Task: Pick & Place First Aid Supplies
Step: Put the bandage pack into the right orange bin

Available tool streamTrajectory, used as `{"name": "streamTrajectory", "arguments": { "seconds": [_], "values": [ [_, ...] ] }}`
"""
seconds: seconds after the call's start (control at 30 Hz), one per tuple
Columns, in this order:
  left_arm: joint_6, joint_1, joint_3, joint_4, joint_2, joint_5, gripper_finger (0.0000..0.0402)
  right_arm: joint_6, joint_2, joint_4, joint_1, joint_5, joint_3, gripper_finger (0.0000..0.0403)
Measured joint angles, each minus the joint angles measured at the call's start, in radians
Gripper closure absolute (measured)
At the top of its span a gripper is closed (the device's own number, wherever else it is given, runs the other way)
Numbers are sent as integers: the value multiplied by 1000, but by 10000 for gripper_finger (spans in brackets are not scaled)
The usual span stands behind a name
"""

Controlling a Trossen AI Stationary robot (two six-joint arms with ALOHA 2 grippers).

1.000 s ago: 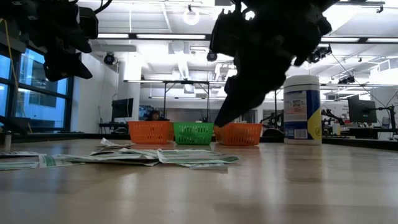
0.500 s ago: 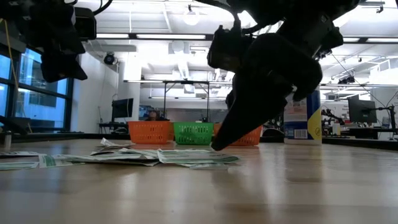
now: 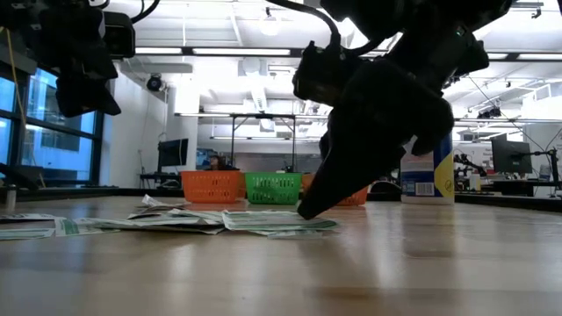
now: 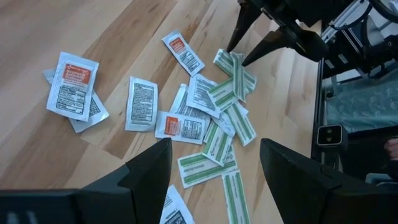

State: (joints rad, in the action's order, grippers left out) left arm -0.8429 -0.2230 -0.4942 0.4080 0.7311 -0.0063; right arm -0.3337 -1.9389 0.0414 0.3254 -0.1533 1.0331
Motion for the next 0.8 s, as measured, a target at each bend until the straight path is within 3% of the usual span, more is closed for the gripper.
{"name": "streamTrajectory", "arguments": {
  "seconds": [0.4, 0.73, 0.8],
  "values": [
    [0, 0, 0, 14, 0, 7, 161, -26, -49, 50, 33, -70, 2, 266],
    [0, 0, 0, 14, 0, 18, 161, -76, -37, 38, 30, -71, 0, 389],
    [0, 0, 0, 13, 0, 18, 161, -77, -28, 34, 31, -68, -2, 398]
  ]
}}
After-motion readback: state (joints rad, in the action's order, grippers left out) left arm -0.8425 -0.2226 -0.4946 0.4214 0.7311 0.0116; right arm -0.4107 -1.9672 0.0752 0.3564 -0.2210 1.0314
